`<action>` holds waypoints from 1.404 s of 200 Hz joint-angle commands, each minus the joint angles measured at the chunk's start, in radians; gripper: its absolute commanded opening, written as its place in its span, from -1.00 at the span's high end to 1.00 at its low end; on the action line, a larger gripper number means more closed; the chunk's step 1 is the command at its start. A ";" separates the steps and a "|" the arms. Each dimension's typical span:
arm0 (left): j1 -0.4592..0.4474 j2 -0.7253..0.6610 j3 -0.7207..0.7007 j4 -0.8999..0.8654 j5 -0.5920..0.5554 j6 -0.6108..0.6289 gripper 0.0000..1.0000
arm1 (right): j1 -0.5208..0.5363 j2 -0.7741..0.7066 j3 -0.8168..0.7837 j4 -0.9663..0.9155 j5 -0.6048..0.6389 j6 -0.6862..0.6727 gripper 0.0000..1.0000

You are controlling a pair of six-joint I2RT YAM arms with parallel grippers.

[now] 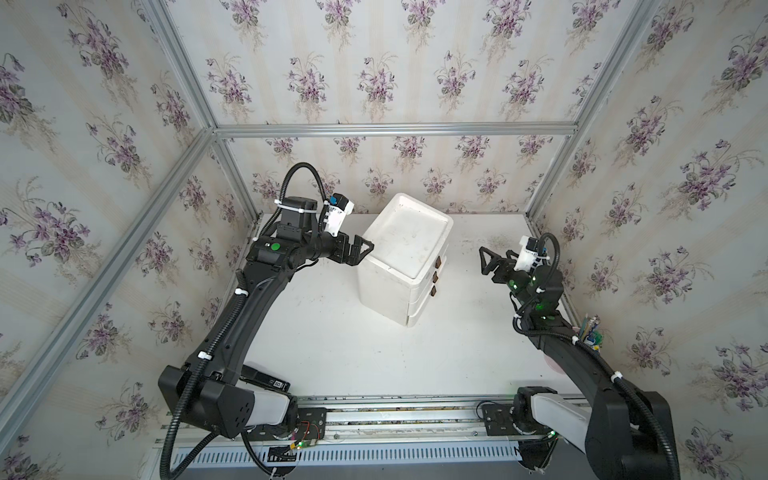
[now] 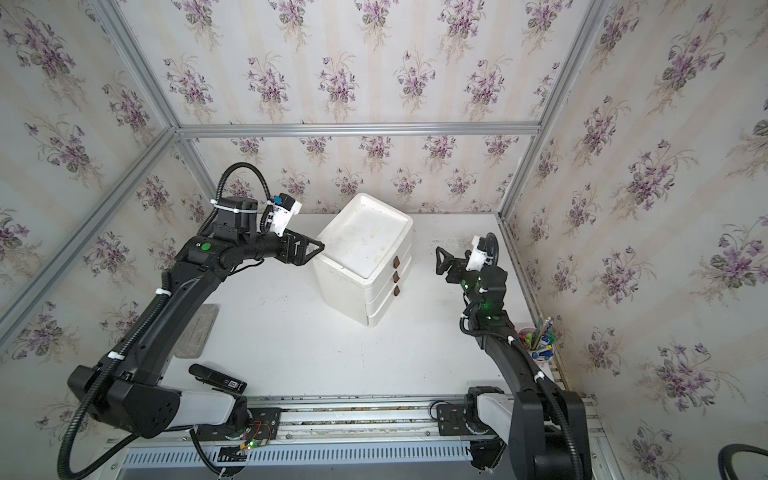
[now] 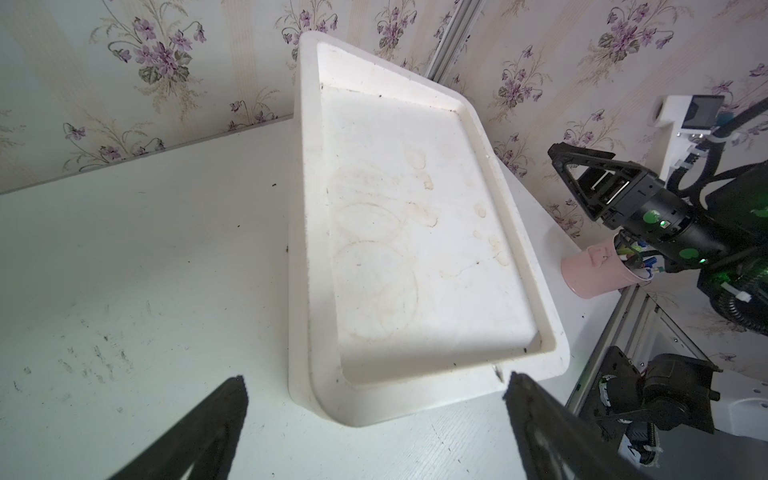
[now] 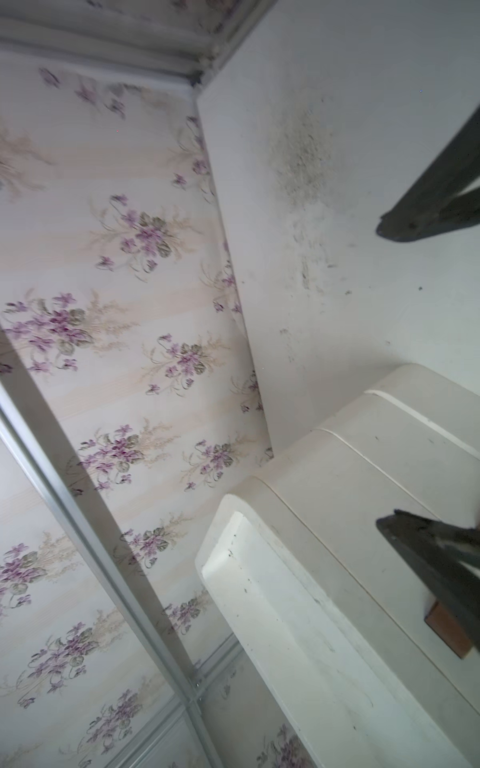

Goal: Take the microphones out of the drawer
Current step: Open the drawer in the storage box.

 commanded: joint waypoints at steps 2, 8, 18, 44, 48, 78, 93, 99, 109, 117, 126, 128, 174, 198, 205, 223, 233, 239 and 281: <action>-0.001 0.009 0.000 -0.009 -0.021 -0.007 -0.99 | 0.002 0.016 0.019 -0.120 -0.118 0.163 -1.00; -0.003 0.011 0.000 -0.009 -0.032 -0.009 -0.99 | 0.002 0.010 -0.003 -0.067 -0.151 0.186 -1.00; -0.006 0.018 0.003 -0.009 -0.047 -0.013 -0.99 | 0.002 0.004 -0.031 0.009 -0.194 0.225 -1.00; -0.019 0.074 0.039 -0.025 -0.090 -0.031 -0.99 | 0.003 0.046 -0.025 0.087 -0.311 0.274 -1.00; -0.022 0.080 0.047 -0.027 -0.095 -0.032 -0.99 | 0.003 0.055 -0.019 0.089 -0.326 0.277 -1.00; -0.053 0.150 0.129 -0.072 -0.129 -0.024 -0.99 | 0.016 0.111 -0.009 0.126 -0.399 0.306 -1.00; -0.068 0.194 0.183 -0.112 -0.150 -0.009 -0.99 | 0.028 0.134 -0.017 0.171 -0.426 0.338 -1.00; -0.072 0.210 0.207 -0.130 -0.156 -0.001 -0.99 | 0.035 0.142 -0.018 0.182 -0.429 0.350 -1.00; -0.082 0.237 0.243 -0.159 -0.161 0.014 -0.99 | 0.049 0.153 -0.020 0.197 -0.432 0.364 -1.00; -0.091 0.258 0.272 -0.182 -0.168 0.028 -0.99 | 0.064 0.157 -0.023 0.212 -0.438 0.369 -1.00; -0.099 0.280 0.302 -0.212 -0.180 0.047 -0.99 | 0.079 0.159 -0.027 0.224 -0.437 0.374 -0.99; -0.100 0.284 0.307 -0.219 -0.183 0.049 -0.99 | 0.082 0.159 -0.028 0.226 -0.437 0.375 -0.99; -0.111 0.312 0.313 -0.240 -0.206 0.047 -0.90 | 0.150 0.220 -0.039 0.369 -0.482 0.418 -0.68; -0.116 0.310 0.298 -0.240 -0.236 0.053 -0.79 | 0.165 0.279 -0.047 0.489 -0.512 0.480 -0.44; -0.116 0.308 0.294 -0.240 -0.243 0.054 -0.76 | 0.168 0.292 -0.047 0.500 -0.511 0.483 -0.41; -0.119 0.303 0.280 -0.240 -0.251 0.059 -0.74 | 0.176 0.309 -0.051 0.538 -0.512 0.483 -0.38; -0.122 0.301 0.273 -0.241 -0.260 0.065 -0.74 | 0.180 0.315 -0.051 0.553 -0.509 0.483 -0.37; -0.122 0.300 0.271 -0.241 -0.269 0.067 -0.75 | 0.183 0.319 -0.046 0.556 -0.510 0.484 -0.37; -0.124 0.297 0.258 -0.245 -0.276 0.068 -0.77 | 0.198 0.376 -0.030 0.617 -0.514 0.510 -0.19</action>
